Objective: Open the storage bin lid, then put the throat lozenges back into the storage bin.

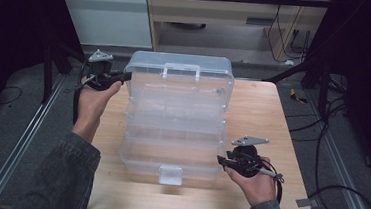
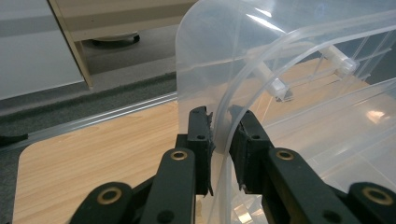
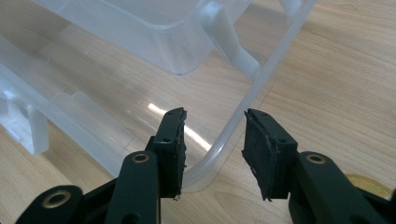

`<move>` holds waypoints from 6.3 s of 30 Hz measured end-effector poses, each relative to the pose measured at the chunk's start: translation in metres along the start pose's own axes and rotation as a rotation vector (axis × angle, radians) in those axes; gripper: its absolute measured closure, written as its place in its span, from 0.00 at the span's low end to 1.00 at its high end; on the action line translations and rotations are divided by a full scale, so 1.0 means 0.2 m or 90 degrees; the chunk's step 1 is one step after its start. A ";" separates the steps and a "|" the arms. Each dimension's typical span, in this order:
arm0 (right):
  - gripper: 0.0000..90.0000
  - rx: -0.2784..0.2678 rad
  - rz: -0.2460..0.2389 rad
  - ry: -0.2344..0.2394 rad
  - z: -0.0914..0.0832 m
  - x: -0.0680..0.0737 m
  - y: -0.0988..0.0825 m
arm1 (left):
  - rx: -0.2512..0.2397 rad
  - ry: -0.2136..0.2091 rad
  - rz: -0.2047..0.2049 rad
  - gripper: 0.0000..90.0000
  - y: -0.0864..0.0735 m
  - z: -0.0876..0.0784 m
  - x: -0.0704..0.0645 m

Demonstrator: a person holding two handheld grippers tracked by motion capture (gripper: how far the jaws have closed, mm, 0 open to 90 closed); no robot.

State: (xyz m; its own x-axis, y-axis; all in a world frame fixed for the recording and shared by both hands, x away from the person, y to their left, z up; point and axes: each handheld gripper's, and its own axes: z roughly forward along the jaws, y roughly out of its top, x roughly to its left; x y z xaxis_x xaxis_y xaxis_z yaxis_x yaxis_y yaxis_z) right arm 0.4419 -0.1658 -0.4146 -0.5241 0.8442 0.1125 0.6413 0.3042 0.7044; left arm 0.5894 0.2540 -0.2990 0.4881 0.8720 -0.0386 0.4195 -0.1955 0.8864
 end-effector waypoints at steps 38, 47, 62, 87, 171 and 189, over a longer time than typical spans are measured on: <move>0.66 0.006 0.001 0.002 0.01 -0.01 0.01 | 0.014 0.009 -0.003 0.87 0.04 0.07 0.03; 0.66 0.007 -0.002 0.001 0.02 -0.02 0.01 | 0.016 0.011 -0.005 0.87 0.05 0.10 0.04; 0.66 0.011 -0.003 0.002 0.03 -0.02 0.02 | 0.017 0.012 -0.010 0.87 0.05 0.13 0.06; 0.65 0.015 0.001 0.001 0.04 -0.03 0.02 | 0.037 0.006 -0.040 0.87 0.07 0.25 0.11; 0.13 0.026 -0.060 -0.061 -0.25 -0.25 0.08 | 0.000 0.083 -0.120 0.06 -0.88 -0.09 0.07; 0.18 0.146 -0.081 -0.071 -0.06 -0.37 -0.03 | 0.213 0.079 0.036 0.06 -1.07 -0.10 0.12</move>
State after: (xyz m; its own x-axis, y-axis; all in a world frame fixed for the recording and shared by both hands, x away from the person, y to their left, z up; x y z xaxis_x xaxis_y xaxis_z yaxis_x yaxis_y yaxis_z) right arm 0.4695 -0.2361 -0.4185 -0.5522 0.8321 -0.0529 0.6907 0.4920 0.5300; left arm 0.4966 0.3264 -0.4806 0.4294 0.8994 0.0817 0.6319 -0.3638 0.6844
